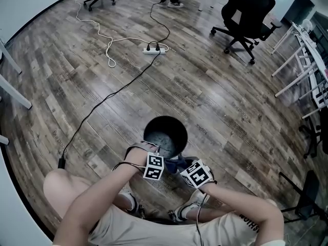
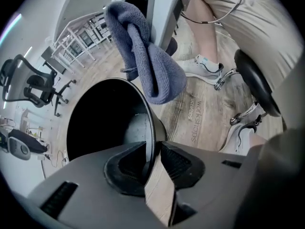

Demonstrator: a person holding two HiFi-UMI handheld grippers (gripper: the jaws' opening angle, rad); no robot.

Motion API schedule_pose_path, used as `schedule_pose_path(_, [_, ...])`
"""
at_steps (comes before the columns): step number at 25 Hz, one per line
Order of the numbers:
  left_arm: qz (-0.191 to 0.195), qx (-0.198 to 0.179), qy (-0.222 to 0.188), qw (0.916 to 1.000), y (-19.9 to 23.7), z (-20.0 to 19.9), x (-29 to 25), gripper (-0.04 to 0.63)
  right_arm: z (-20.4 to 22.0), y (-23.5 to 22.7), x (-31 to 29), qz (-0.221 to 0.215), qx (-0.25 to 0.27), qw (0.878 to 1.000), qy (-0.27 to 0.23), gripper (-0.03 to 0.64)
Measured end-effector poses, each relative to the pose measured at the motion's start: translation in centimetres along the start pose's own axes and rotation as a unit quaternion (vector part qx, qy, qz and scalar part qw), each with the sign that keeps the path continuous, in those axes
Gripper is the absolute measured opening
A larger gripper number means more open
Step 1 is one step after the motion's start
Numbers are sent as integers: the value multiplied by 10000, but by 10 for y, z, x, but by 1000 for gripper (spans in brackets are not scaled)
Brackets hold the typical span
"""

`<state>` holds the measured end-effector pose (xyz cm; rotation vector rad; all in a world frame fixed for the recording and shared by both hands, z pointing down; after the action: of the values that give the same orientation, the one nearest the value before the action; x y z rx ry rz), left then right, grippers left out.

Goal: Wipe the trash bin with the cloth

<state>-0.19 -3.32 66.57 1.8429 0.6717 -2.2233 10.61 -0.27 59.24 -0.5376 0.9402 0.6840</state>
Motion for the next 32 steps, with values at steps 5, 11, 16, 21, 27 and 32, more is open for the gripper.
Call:
schedule_pose_path(5, [47, -131, -64, 9999, -7, -14, 1, 85, -3, 1, -19, -41, -44, 9999, 106, 82])
schedule_pose_path(11, [75, -54, -220, 9997, -14, -32, 3, 49, 19, -7, -48, -45, -80, 9988, 483, 81])
schedule_pose_path(16, [75, 55, -309, 9995, -12, -34, 2, 46, 31, -27, -72, 90, -319, 9988, 350, 81])
schedule_pose_path(21, [88, 263, -335, 9991, -10, -37, 2, 44, 51, -41, -109, 210, -708, 9970, 237, 82])
schedule_pose_path(27, [86, 400, -339, 9986, -8, -39, 2, 43, 86, -49, -169, 371, -741, 9965, 69, 82])
schedule_pose_path(32, [52, 554, -278, 9981, -5, -44, 0, 43, 113, -57, -215, 253, -946, 9951, 137, 83])
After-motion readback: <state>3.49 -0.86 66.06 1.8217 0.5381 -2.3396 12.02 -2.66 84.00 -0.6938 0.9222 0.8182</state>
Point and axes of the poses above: the fingertips, and each gripper's own axes: x backward along the fingers, y to its left, z out of its underside, the point moved 5 cm from there along x, backward along the fingers, and after that the axes turned 3 degrees about -x, right-handed, at the moved point
